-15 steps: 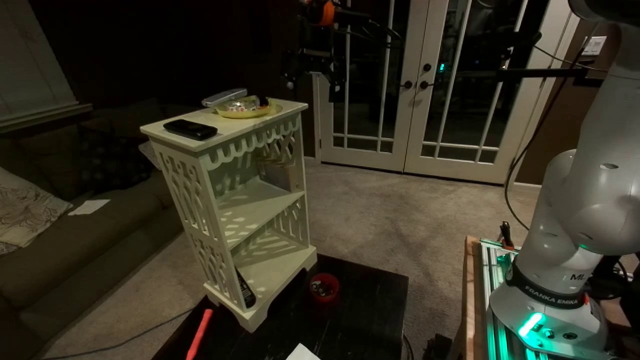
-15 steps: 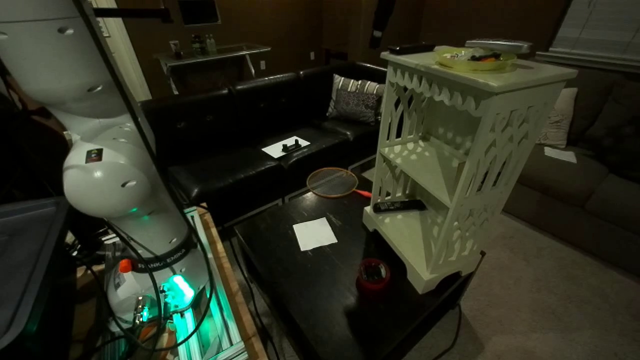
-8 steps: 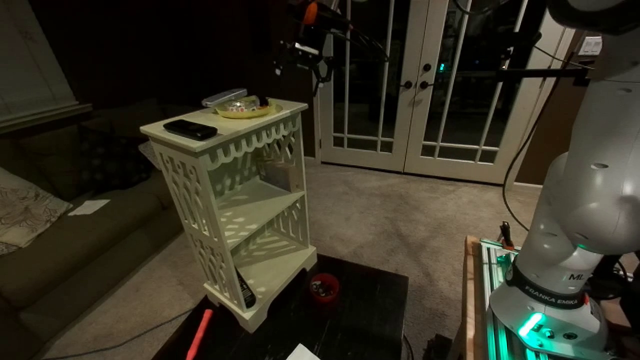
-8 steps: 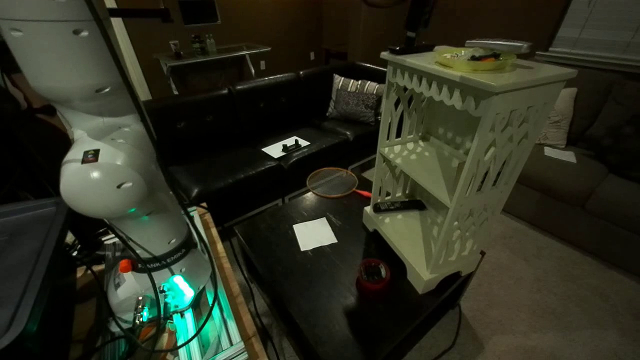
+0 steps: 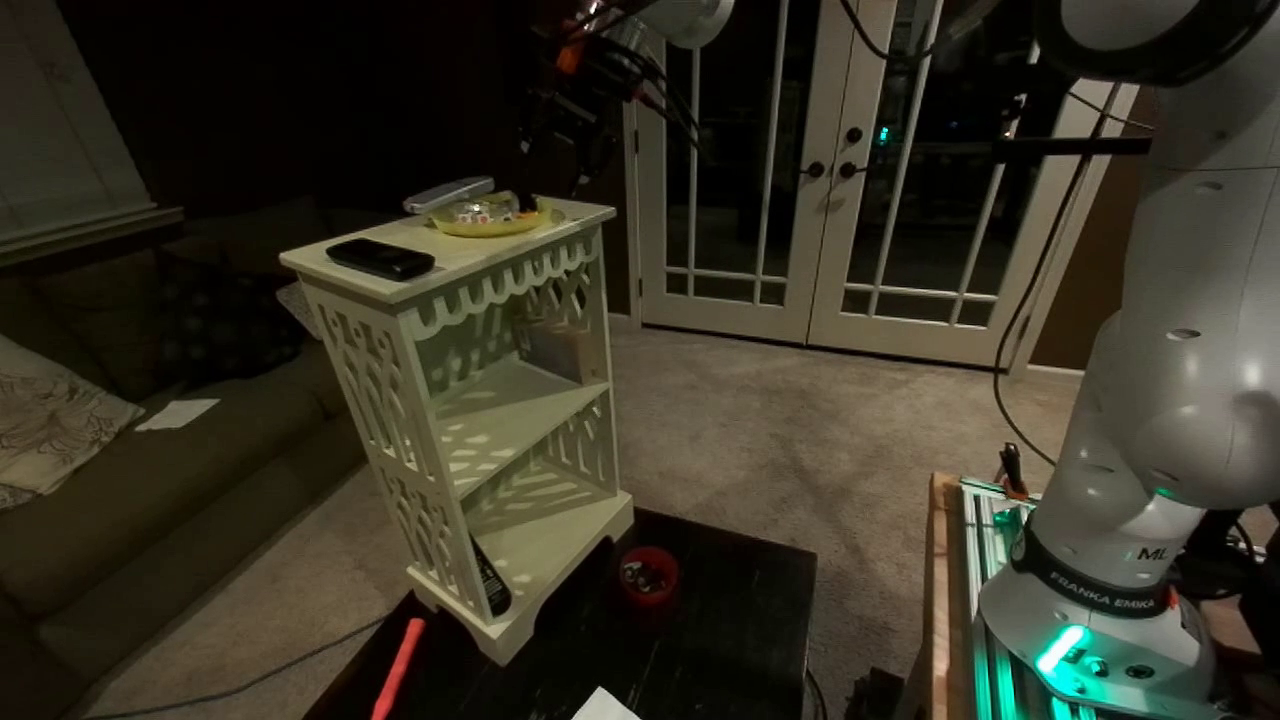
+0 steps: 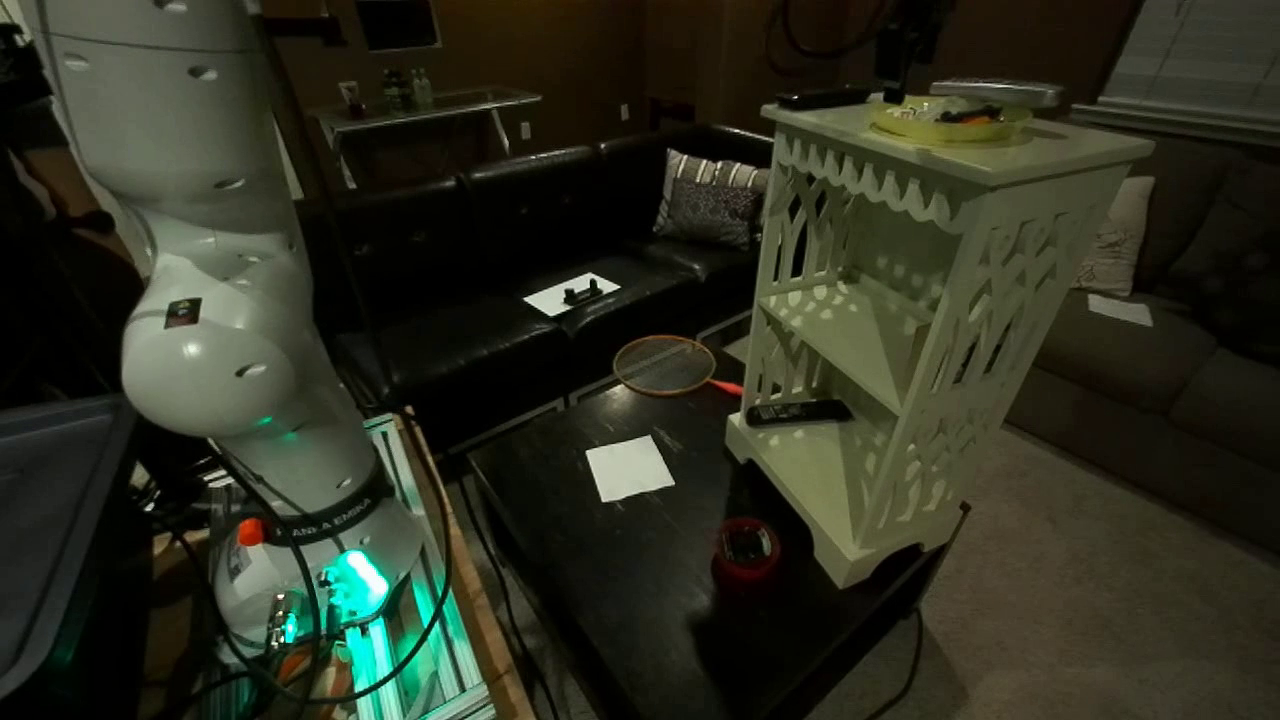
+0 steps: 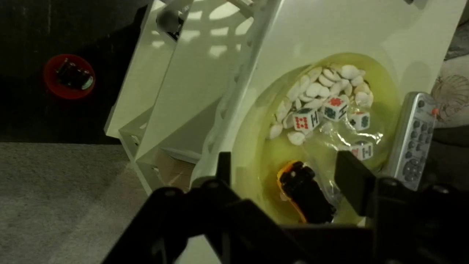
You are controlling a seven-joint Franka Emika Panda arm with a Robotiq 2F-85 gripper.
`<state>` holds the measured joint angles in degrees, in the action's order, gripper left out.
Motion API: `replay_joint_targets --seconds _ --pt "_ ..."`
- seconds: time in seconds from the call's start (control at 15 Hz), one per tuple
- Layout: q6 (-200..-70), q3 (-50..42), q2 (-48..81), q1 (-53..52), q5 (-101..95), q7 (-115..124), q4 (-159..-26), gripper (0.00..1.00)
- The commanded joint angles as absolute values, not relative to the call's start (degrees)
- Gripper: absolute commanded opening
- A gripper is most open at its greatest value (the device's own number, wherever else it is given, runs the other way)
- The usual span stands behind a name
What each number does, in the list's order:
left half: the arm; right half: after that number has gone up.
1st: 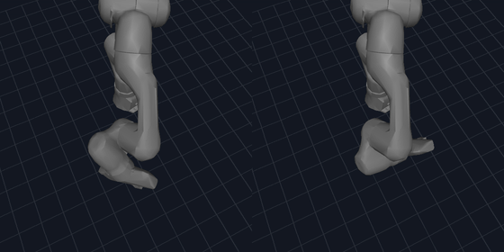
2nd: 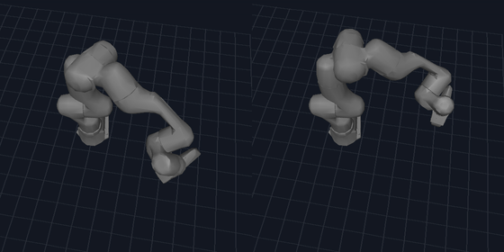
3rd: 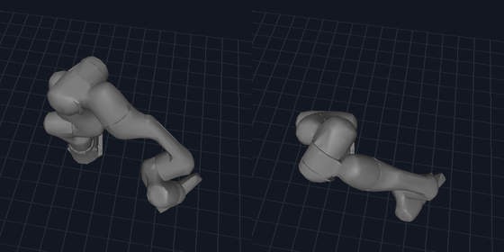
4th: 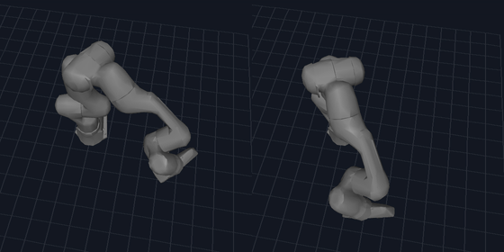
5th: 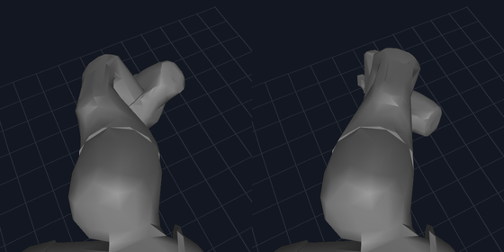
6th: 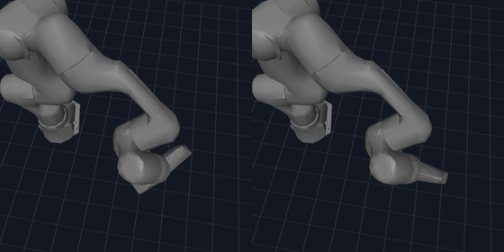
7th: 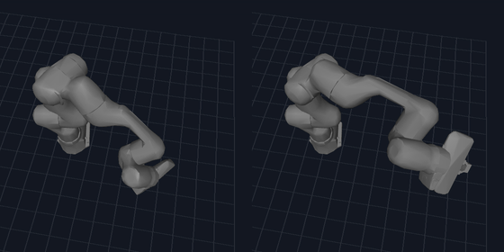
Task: Move the yellow plate to the second shelf
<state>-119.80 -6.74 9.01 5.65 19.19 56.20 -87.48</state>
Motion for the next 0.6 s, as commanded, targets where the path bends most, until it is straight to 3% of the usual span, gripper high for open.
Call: replay_joint_targets --seconds 0.0,0.27,0.4,0.53 --pt "-124.2 -7.2 10.4 5.3 14.9 58.6 -86.1 0.74" --pt "-126.4 -7.3 10.6 5.1 11.5 57.6 -86.7 0.70" --pt "-127.2 -6.9 10.9 4.5 9.2 57.1 -87.0 0.62" --pt "-127.4 -6.7 11.2 4.0 7.9 56.9 -86.9 0.44"
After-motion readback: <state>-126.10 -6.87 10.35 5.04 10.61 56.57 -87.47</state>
